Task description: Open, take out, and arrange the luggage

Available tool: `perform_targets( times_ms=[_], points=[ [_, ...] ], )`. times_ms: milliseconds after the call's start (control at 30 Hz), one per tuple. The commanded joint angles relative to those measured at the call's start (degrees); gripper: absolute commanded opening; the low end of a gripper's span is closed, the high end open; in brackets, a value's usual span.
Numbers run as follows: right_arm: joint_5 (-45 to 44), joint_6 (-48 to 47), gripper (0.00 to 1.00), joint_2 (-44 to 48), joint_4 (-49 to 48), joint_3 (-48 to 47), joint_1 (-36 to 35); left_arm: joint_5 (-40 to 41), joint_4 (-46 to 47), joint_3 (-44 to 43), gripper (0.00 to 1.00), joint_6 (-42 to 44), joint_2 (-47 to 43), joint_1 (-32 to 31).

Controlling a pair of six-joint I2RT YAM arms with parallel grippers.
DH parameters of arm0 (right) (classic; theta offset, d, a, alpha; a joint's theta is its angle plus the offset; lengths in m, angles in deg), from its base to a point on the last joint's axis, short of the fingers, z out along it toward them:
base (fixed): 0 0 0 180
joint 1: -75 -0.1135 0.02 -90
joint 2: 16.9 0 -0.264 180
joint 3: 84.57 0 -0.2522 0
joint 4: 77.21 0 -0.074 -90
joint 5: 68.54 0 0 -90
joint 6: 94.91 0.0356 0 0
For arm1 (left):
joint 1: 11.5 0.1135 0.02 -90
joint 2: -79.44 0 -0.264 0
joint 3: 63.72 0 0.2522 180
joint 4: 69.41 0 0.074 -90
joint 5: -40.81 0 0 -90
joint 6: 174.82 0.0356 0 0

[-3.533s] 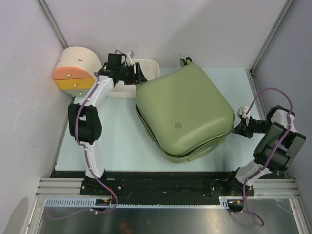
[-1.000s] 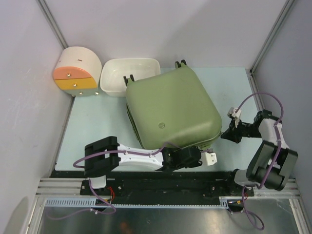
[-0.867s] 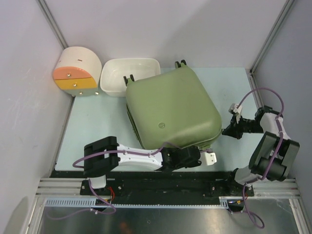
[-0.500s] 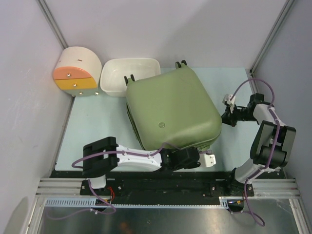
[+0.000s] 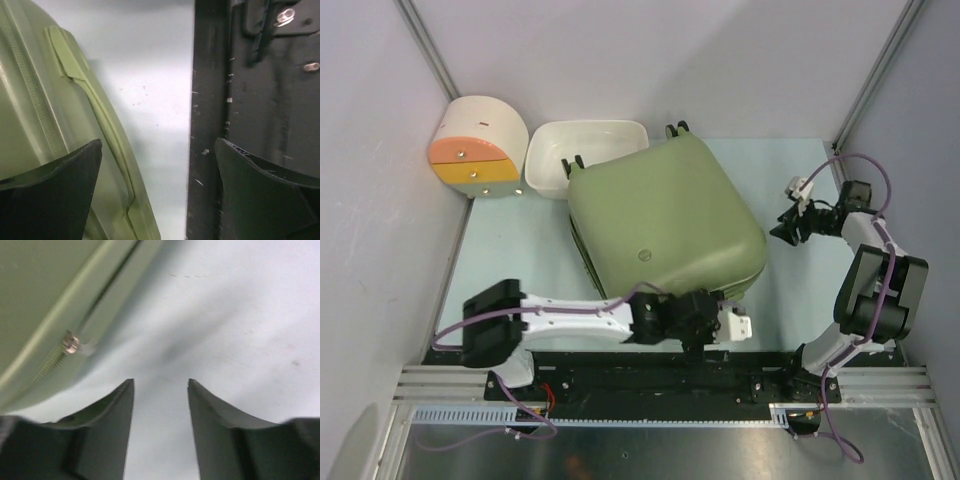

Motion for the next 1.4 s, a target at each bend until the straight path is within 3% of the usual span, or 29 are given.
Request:
perform_targets(
  times_ms=[0, 100, 200, 333, 500, 600, 833, 1367],
  points=[
    [-3.6, 4.0, 0.56, 5.5, -6.0, -2.8, 5.2, -12.9, -13.5, -8.6, 1.00, -3.2, -11.5, 7.1],
    [-7.8, 7.5, 0.72, 7.9, -4.6, -4.5, 7.1, -19.0, -17.9, -12.0, 1.00, -6.9, -18.0, 12.8],
    [-11.2, 11.2, 0.76, 10.3, -0.4, -7.3, 7.1, -24.8, -19.4, -12.2, 1.00, -14.7, -24.7, 22.6],
    [-12.0, 16.6, 0.81, 16.2, 7.9, -8.7, 4.5, -33.0, -21.3, -9.7, 1.00, -25.0, -29.8, 46.7],
    [-15.6, 20.7, 0.84, 24.1, 14.6, -8.7, -3.4, -41.1, -21.4, 2.7, 1.00, -35.4, -35.1, 75.8],
    [-15.8, 23.5, 0.89, 26.3, 15.7, -8.7, -6.2, -42.6, -21.4, 10.1, 1.00, -38.1, -35.9, 84.2],
    [-16.6, 23.9, 0.90, 28.3, 20.2, -8.7, -9.0, -31.5, -20.2, 14.7, 0.90, -38.6, -31.5, 85.2],
    [-16.9, 22.9, 0.92, 28.4, 21.0, -7.7, -9.0, -30.6, -11.6, 14.8, 0.86, -41.0, -21.9, 83.6]
  ],
)
